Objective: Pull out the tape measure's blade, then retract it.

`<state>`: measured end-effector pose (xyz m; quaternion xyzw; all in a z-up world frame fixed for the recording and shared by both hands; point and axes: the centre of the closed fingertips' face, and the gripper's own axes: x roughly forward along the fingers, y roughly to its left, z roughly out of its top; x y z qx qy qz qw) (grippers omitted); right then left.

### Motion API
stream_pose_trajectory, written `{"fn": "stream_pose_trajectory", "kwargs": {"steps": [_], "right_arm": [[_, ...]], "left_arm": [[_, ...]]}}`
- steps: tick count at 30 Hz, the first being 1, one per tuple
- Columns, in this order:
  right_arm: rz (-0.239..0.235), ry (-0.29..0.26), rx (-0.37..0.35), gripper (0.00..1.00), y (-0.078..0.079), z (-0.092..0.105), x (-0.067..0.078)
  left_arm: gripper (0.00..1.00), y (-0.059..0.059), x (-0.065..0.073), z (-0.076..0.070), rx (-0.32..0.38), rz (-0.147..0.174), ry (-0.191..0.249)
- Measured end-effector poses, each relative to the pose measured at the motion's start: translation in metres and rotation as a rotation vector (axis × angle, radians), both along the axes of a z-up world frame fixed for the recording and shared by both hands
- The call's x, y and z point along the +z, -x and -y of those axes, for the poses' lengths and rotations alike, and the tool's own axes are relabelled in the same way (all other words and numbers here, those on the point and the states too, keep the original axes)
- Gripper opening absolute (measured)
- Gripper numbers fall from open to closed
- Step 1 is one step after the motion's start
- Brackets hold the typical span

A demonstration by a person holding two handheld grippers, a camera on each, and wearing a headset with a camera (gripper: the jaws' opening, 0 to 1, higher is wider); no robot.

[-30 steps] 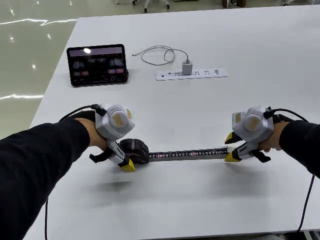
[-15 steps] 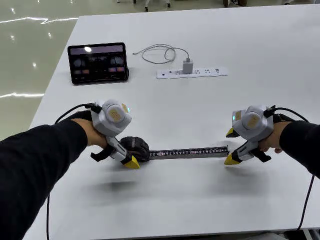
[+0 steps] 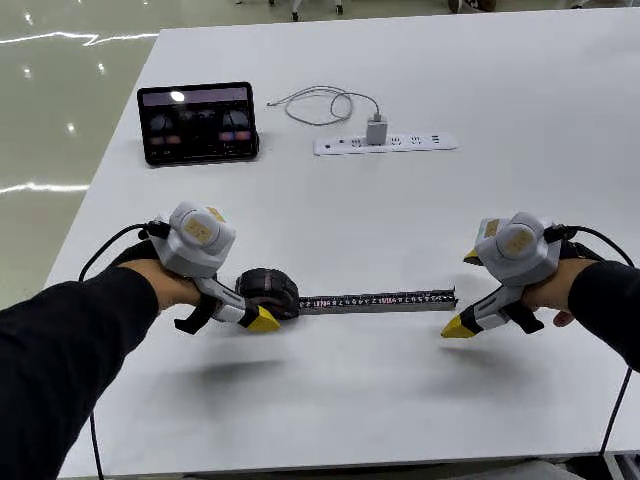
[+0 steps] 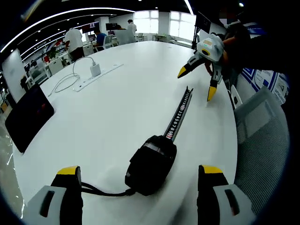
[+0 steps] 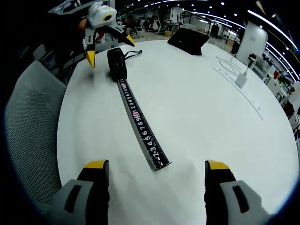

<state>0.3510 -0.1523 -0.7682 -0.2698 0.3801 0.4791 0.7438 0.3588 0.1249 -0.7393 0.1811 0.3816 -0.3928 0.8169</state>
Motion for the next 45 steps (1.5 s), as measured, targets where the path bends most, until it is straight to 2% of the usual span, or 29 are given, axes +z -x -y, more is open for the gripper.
{"fn": "stream_pose_trajectory", "kwargs": {"steps": [3,4,7,10,11,13,15,16,18,20,22,24,27,28,29,31,33,38,40,45], "right_arm": [[0.02,-0.057,-0.059,0.8,-0.001,0.0,0.006],[0.02,-0.072,-0.079,0.81,0.0,0.002,0.006],[0.031,-0.091,-0.101,0.81,0.004,0.008,0.007],[0.044,-0.115,-0.13,0.83,0.01,0.01,0.01],[0.055,-0.124,-0.137,0.82,0.012,0.011,0.011],[0.058,-0.133,-0.149,0.82,0.018,0.013,0.013],[0.066,-0.149,-0.166,0.81,0.021,0.016,0.016],[0.073,-0.148,-0.173,0.81,0.023,0.019,0.017],[0.079,-0.181,-0.211,0.81,0.026,0.023,0.021],[0.085,-0.179,-0.219,0.83,0.03,0.027,0.023],[0.088,-0.187,-0.232,0.82,0.036,0.031,0.025],[0.094,-0.204,-0.251,0.83,0.041,0.034,0.029],[0.116,-0.233,-0.284,0.83,0.046,0.04,0.036],[0.117,-0.236,-0.287,0.83,0.05,0.042,0.036],[0.121,-0.236,-0.294,0.84,0.052,0.045,0.037],[0.121,-0.248,-0.313,0.84,0.058,0.049,0.039],[0.126,-0.244,-0.317,0.84,0.063,0.051,0.04],[0.136,-0.236,-0.315,0.85,0.075,0.058,0.045],[0.143,-0.24,-0.321,0.85,0.077,0.061,0.048],[0.163,-0.255,-0.308,0.87,0.085,0.064,0.056]], "left_arm": [[1.0,0.0,0.005,-0.004,0.047,0.034,0.047],[1.0,0.0,0.007,-0.006,0.062,0.056,0.062],[1.0,0.003,0.012,-0.014,0.106,0.085,0.093],[1.0,0.001,0.02,-0.025,0.163,0.137,0.111],[1.0,0.002,0.025,-0.027,0.173,0.156,0.133],[1.0,0.005,0.028,-0.032,0.187,0.171,0.137],[1.0,0.01,0.03,-0.035,0.193,0.161,0.152],[1.0,0.011,0.033,-0.038,0.214,0.178,0.171],[1.0,0.015,0.038,-0.039,0.246,0.174,0.219],[1.0,0.018,0.038,-0.044,0.264,0.181,0.213],[1.0,0.023,0.035,-0.048,0.267,0.189,0.188],[1.0,0.027,0.037,-0.053,0.276,0.219,0.165],[1.0,0.033,0.045,-0.053,0.283,0.237,0.19],[1.0,0.035,0.05,-0.05,0.303,0.235,0.247],[1.0,0.038,0.051,-0.051,0.316,0.226,0.264],[1.0,0.045,0.047,-0.055,0.297,0.228,0.229],[1.0,0.048,0.045,-0.059,0.301,0.232,0.223],[1.0,0.061,0.041,-0.064,0.297,0.203,0.225],[1.0,0.064,0.037,-0.066,0.293,0.199,0.202],[0.98,0.075,0.037,-0.068,0.288,0.189,0.222]]}}
